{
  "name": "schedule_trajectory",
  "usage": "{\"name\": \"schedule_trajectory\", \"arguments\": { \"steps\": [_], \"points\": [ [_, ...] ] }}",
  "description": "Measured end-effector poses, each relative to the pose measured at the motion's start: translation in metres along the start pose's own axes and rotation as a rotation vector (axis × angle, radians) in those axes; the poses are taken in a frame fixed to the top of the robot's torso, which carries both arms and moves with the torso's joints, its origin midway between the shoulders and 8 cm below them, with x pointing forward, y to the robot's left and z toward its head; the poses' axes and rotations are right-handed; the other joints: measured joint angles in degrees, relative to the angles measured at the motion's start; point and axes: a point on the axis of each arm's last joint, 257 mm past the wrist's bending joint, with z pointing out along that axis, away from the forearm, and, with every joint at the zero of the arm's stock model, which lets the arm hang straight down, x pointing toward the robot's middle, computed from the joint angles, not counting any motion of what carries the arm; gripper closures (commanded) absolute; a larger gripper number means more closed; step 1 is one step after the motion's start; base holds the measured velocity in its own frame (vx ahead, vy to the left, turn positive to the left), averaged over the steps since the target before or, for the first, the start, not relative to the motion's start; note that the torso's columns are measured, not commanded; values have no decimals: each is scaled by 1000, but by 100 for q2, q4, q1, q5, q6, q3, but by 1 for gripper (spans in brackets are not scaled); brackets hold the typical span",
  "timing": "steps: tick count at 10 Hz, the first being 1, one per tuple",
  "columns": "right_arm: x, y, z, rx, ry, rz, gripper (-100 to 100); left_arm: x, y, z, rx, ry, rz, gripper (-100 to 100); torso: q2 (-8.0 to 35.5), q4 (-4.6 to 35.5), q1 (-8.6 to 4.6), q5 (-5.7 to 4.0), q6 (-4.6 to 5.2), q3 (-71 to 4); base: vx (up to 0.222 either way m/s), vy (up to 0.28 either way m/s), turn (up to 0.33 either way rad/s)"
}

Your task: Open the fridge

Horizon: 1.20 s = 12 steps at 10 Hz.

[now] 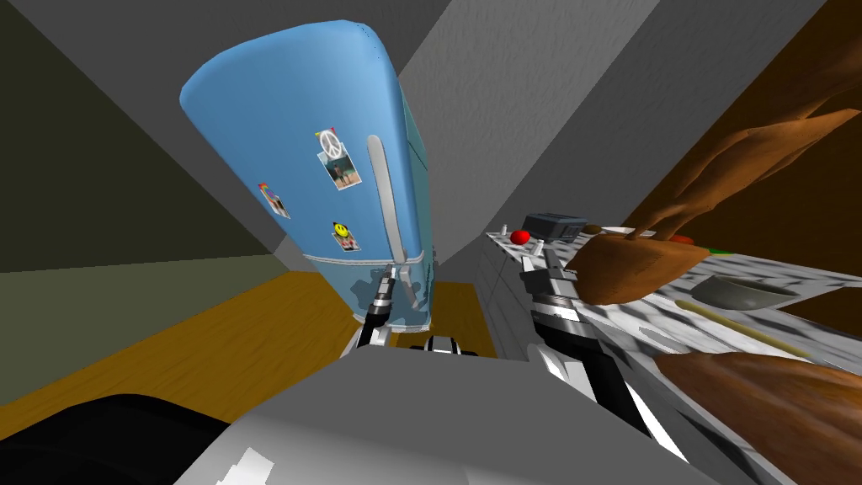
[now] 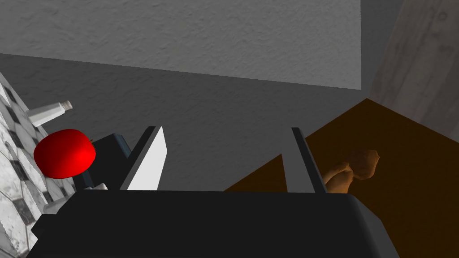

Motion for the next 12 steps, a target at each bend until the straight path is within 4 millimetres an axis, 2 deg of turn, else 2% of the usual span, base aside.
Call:
{"name": "schedule_trajectory", "arguments": {
  "steps": [3, 5, 9, 10, 12],
  "points": [
    [0, 0, 0, 0, 0, 0, 0, 10, 13, -7, -22, -18, -22, -100, -2, -5, -5, 3, 8, 0, 32, -19, -12],
    [0, 0, 0, 0, 0, 0, 0, 11, 14, -8, -21, -32, -30, -100, -19, -14, -11, 3, 16, -10, 10, 1, 10],
    [0, 0, 0, 0, 0, 0, 0, 5, 5, 9, -19, -34, -30, -100, -6, -2, 0, 0, 1, -3, 23, -2, 4],
    [0, 0, 0, 0, 0, 0, 0, 5, 5, 10, -21, -34, -30, 100, -5, -2, 2, 2, 5, -2, -13, 3, -6],
    [0, 0, 0, 0, 0, 0, 0, 8, 9, 2, -23, -33, -31, 100, -1, -1, 1, 1, 3, 0, -29, 2, -5]
  ]
}}
